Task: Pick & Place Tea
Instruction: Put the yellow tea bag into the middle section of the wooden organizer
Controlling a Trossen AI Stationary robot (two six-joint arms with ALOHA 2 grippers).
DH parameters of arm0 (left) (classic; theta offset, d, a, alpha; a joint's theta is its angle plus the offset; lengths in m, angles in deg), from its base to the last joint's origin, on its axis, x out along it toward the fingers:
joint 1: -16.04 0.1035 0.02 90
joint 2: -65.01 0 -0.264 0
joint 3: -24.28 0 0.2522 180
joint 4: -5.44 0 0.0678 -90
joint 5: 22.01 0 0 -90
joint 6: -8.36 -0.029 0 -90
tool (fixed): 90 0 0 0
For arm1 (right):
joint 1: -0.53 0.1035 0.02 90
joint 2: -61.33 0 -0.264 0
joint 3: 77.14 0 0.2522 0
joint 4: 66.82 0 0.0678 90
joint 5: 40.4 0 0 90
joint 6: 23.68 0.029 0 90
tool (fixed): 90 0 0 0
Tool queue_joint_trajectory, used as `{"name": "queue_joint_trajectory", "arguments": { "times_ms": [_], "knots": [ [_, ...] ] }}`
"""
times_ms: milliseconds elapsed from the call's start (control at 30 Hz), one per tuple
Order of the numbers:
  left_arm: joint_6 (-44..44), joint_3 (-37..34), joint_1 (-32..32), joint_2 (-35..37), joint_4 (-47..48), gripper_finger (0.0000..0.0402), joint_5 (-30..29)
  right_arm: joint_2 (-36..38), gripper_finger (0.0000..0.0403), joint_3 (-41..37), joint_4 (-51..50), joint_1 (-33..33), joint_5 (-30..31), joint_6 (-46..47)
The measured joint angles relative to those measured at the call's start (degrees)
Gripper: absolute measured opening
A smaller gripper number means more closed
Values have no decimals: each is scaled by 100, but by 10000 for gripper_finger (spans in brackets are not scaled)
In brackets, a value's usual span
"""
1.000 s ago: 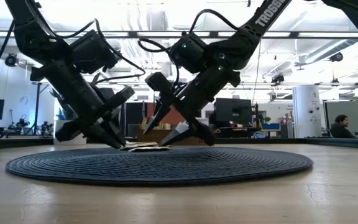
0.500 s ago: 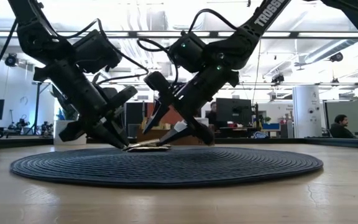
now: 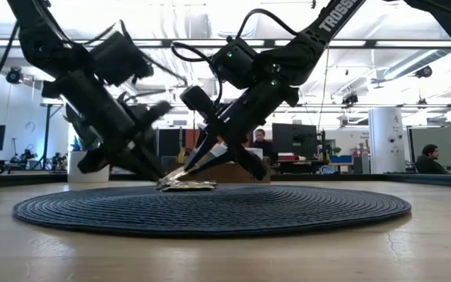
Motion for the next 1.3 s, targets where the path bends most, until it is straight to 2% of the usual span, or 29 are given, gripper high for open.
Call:
{"name": "queue_joint_trajectory", "arguments": {
  "times_ms": [100, 300, 367, 433, 500, 567, 733, 867, 1000, 1167, 1300],
  "knots": [
    [-363, 0, 0, 473, 2, 68, 35, 85, 15, 0, -3, -4, -32, -70],
    [-928, 0, -15, 1767, 374, 68, 20, 538, 14, -55, -3, -6, -90, -297],
    [-866, 0, -20, 2186, 635, 68, 19, 811, 14, -107, -8, 29, 67, -560],
    [-394, -2, -14, 2582, 913, 68, 17, 1156, 14, -150, -64, 145, 564, -1178],
    [57, -11, -10, 2964, 1067, 68, -35, 1526, 14, -153, -315, 338, 1284, -1981],
    [324, -11, -8, 3307, 1090, 68, -70, 1832, 14, -153, -604, 619, 2222, -3160],
    [755, -12, 49, 3976, 821, 68, -80, 2294, 14, -157, -728, 1426, 4578, -7282],
    [1226, -9, 174, 4138, 279, 68, 52, 2313, 13, -160, -155, 1763, 5790, -10014],
    [1768, -4, 417, 4071, -219, 68, 778, 2297, 13, -159, 788, 1865, 5959, -11844],
    [2088, -7, 665, 3890, -920, 68, 2351, 2316, 13, -98, 1605, 1951, 5724, -13254],
    [2548, -5, 904, 3862, -1072, 68, 2499, 2325, 13, 23, 1688, 1948, 5636, -13771]
  ]
}}
